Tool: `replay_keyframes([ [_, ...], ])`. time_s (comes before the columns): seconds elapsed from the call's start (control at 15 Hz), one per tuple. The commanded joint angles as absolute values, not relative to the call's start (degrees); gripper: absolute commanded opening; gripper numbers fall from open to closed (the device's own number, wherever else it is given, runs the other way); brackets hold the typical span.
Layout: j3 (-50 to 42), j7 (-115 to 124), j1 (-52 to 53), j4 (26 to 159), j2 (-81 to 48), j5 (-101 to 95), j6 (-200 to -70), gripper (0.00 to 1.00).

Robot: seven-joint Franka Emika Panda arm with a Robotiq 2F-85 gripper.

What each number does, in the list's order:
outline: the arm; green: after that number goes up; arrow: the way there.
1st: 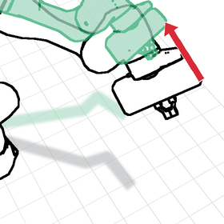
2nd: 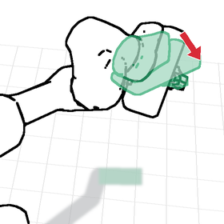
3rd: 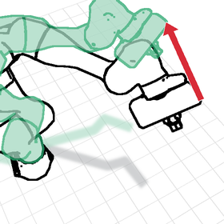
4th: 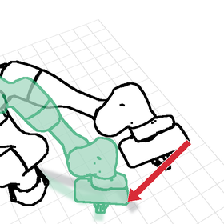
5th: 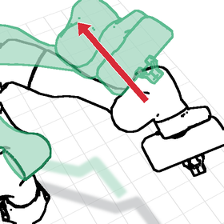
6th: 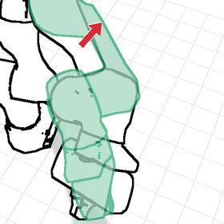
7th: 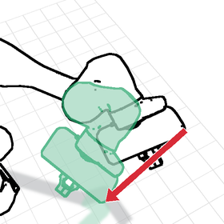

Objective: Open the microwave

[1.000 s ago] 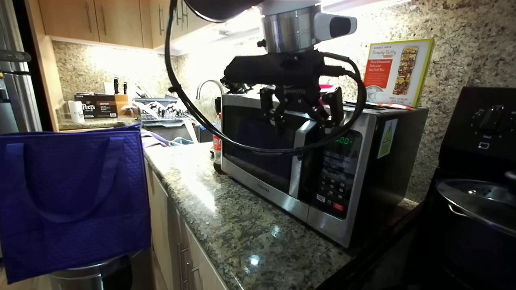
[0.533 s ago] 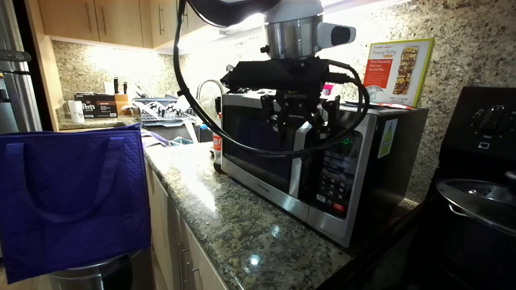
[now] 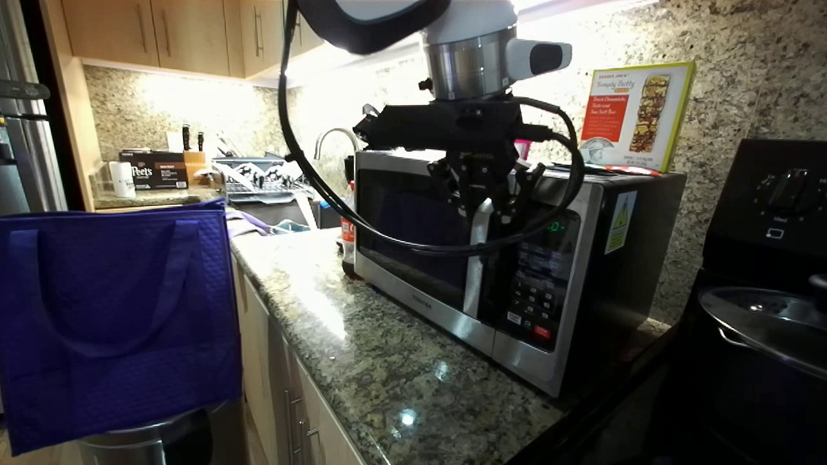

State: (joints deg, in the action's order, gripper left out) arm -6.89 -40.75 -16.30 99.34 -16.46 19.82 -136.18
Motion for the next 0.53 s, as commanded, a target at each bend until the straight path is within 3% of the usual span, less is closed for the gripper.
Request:
replay_keyframes([
  [0.0, -5.47, -36.73, -16.89, 103.68, -14.11, 23.93, -141.62, 0.15],
  [0.47, -4.96, -31.66, -15.76, 112.73, -8.67, 24.82, -149.97, 0.14],
])
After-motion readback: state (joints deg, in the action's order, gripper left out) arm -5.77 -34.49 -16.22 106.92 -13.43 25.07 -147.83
